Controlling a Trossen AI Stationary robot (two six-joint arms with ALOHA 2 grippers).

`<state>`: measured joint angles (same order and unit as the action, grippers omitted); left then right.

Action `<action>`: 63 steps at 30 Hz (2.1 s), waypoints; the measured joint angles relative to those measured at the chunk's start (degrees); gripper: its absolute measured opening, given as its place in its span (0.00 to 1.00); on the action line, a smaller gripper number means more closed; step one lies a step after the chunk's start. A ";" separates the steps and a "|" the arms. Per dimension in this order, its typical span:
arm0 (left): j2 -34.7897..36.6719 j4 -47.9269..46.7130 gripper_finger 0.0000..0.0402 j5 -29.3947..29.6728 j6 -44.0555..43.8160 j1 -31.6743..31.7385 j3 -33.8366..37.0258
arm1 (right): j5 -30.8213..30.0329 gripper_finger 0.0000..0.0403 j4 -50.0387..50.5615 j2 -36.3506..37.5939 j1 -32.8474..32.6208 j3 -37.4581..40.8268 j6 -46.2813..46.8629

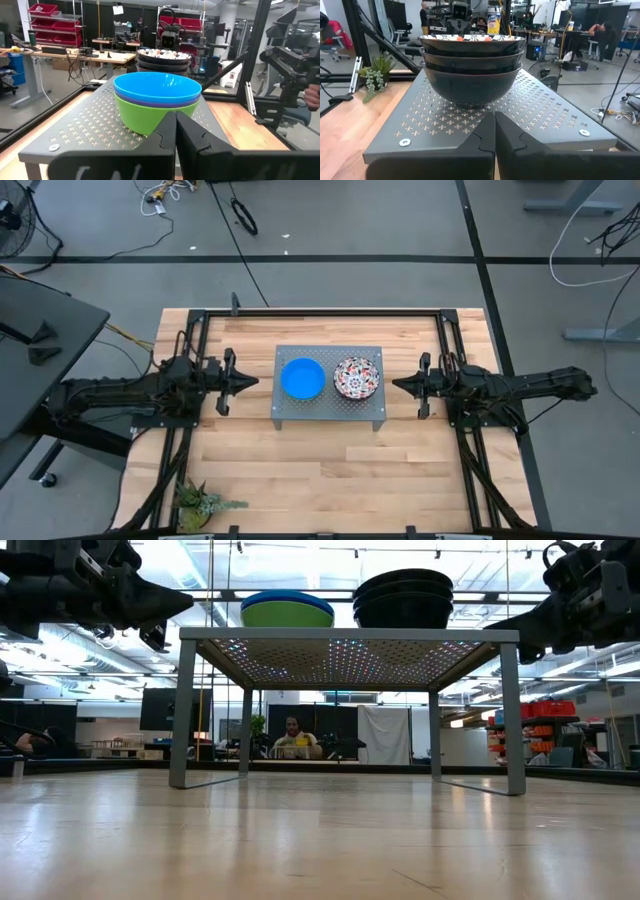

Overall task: Pick & Place Mini bowls
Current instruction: Return to Home Position

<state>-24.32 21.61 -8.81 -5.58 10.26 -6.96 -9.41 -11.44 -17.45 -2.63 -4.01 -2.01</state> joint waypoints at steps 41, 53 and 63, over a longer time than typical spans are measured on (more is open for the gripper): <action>8.13 -6.46 0.00 7.59 0.70 -6.62 -0.02 | -0.09 0.00 3.89 0.00 0.02 0.02 3.06; 9.81 0.76 0.00 8.68 -0.84 -7.65 6.43 | -0.40 0.00 5.39 0.00 0.02 0.02 4.69; 9.74 -5.31 0.00 7.67 -0.43 -7.63 6.43 | -0.71 0.00 13.67 0.00 0.02 0.02 4.30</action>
<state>-14.57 16.30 -1.14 -6.02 2.63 -0.54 -10.12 2.23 -17.45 -2.61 -3.99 2.29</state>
